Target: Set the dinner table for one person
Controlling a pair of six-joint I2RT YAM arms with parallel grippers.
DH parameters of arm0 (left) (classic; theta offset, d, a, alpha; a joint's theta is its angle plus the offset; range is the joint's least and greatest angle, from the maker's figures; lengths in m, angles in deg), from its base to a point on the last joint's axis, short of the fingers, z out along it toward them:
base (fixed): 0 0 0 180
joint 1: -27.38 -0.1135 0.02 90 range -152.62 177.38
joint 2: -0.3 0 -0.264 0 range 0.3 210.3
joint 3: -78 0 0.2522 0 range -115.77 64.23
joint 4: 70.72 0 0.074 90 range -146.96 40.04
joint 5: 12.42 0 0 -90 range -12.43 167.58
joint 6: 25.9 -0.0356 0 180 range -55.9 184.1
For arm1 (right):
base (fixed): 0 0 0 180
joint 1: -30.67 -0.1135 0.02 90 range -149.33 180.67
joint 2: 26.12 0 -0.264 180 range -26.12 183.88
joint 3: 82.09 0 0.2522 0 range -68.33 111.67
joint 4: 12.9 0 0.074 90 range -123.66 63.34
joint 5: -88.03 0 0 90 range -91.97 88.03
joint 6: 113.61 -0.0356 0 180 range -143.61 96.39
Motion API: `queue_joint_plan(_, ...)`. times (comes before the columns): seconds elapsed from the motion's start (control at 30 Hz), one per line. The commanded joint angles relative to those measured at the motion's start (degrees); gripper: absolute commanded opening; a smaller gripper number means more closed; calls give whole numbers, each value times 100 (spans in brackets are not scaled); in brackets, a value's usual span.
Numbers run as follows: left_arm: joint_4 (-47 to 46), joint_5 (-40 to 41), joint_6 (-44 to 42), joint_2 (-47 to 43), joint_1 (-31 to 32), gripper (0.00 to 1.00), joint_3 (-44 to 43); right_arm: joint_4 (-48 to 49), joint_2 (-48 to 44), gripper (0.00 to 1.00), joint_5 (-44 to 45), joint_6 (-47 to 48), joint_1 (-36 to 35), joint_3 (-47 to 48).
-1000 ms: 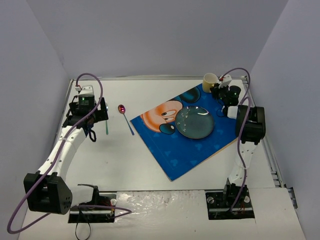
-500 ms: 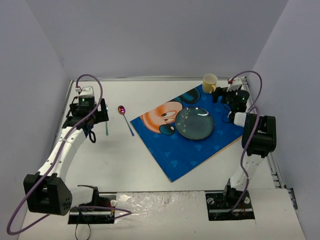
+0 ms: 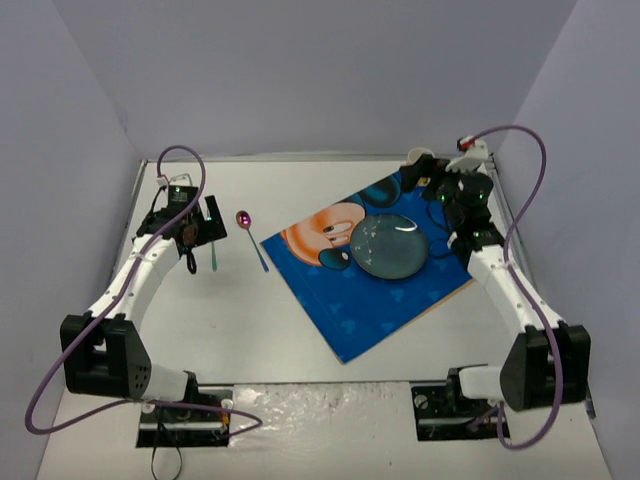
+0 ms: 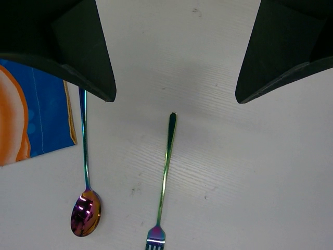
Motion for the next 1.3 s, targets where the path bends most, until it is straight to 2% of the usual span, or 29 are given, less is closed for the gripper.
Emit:
queue_joint_plan(0.0, -10, -102, 693, 353, 89, 97, -699, -944, -663, 100, 333, -511, -471, -416)
queue_joint_plan(0.17, 92, 151, 1217, 1298, 421, 92, -1391, -1031, -1318, 100, 162, -605, -928, -1184)
queue_joint_plan(0.53, 462, 371, 1525, 3158, 884, 68, -2719, -1327, -2100, 100, -19, -508, -1111, -1934)
queue_joint_plan(0.7, 504, 421, 1340, 3355, 688, 61, -2841, -1367, -2191, 100, -200, -400, -1115, -2030)
queue_joint_plan(1.03, 643, 316, 351, 3422, -2, 56, -2805, -1271, -2275, 100, -281, -372, -1106, -2271)
queue_joint_plan(1.27, 866, 105, -132, 4051, -230, 52, -3351, -1262, -2280, 100, -343, -319, -1106, -2274)
